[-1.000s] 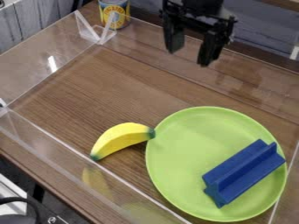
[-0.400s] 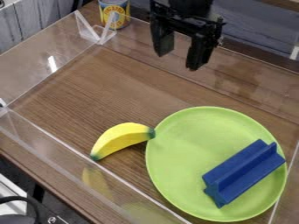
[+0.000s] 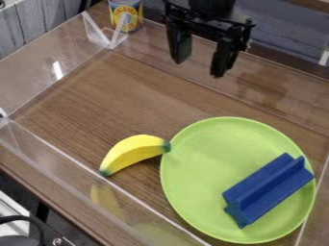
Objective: Put the blue object in the green plate
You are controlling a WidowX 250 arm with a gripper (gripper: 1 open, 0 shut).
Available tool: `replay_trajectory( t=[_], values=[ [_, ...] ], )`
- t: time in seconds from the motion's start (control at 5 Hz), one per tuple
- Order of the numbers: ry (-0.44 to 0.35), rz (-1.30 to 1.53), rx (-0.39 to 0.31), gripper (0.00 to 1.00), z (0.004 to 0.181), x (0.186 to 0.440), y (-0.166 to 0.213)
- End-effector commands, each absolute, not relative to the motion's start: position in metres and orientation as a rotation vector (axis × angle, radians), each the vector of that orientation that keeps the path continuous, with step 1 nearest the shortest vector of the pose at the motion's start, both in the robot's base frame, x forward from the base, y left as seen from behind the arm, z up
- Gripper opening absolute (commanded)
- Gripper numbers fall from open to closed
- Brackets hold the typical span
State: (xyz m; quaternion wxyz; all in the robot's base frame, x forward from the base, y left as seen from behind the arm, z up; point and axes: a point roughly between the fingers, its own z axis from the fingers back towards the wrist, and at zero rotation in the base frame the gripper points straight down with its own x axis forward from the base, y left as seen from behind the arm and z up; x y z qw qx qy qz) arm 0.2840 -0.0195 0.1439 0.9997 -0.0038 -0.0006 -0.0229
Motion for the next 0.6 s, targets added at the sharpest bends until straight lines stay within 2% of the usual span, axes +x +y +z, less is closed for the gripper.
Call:
replay_trajectory(
  t=[0.0, 0.2, 0.4],
  values=[
    [-0.062, -0.039, -0.002, 1.00, 0.1519, 0.2973, -0.0207],
    [-0.065, -0.030, -0.001, 1.00, 0.1460, 0.3034, -0.0191],
    [-0.069, -0.078, -0.005, 1.00, 0.1505, 0.3034, -0.0114]
  ],
)
